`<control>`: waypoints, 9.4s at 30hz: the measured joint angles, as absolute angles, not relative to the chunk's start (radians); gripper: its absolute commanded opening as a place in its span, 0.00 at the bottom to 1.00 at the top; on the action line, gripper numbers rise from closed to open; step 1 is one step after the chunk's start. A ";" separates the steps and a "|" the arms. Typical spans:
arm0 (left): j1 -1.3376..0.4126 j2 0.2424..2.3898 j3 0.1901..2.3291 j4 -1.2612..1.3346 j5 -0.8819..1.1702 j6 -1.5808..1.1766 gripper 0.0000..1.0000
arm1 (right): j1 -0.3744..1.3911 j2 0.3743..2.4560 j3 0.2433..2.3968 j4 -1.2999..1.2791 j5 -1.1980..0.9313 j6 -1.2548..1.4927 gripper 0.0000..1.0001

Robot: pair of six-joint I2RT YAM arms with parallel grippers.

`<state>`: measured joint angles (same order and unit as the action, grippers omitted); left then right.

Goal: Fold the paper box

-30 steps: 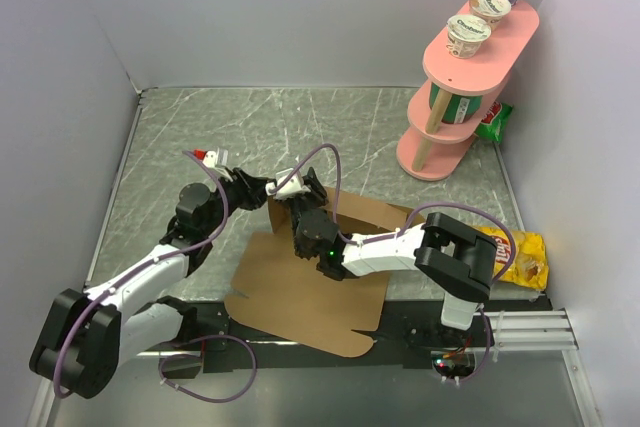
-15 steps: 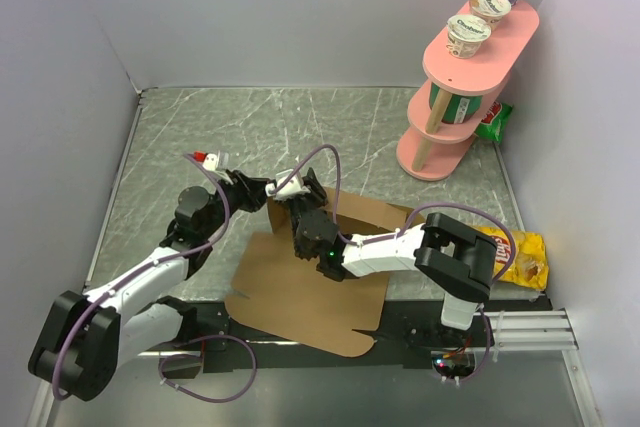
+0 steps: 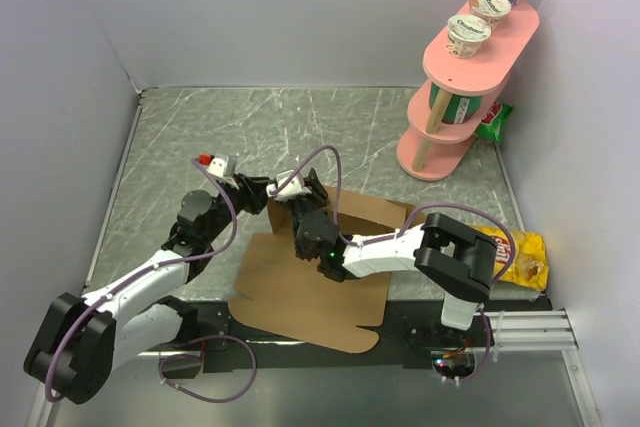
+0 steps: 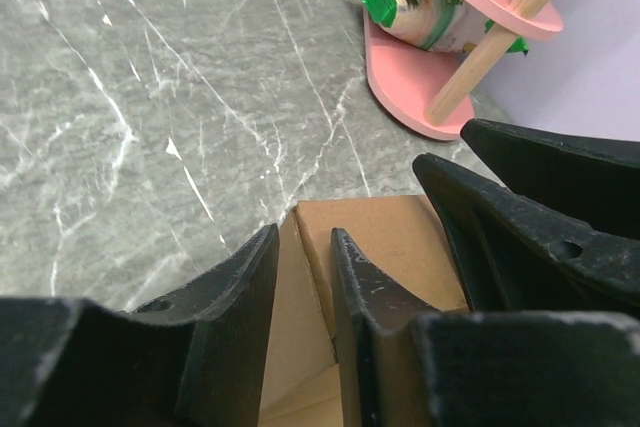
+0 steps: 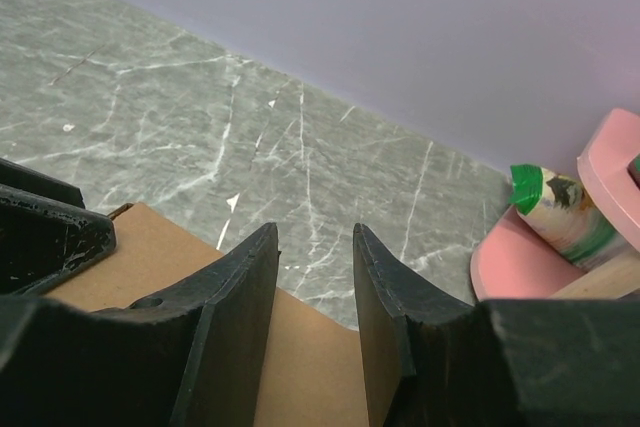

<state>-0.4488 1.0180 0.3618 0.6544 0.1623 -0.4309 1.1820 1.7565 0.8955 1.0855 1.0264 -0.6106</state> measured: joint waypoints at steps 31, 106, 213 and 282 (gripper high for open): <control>-0.513 1.024 0.336 0.697 0.069 -0.456 0.24 | 1.184 1.721 0.875 1.089 1.030 -0.645 0.63; -0.429 1.090 0.384 0.682 0.265 -0.490 0.59 | 0.773 1.574 1.308 -0.451 -0.291 -0.310 0.70; -0.607 1.367 0.340 0.817 -0.012 -0.300 0.41 | 0.815 1.512 1.185 -0.246 -0.071 -0.286 0.96; -0.638 1.287 0.275 0.774 -0.398 -0.249 0.12 | 0.550 1.090 0.799 -0.185 -0.014 0.747 0.88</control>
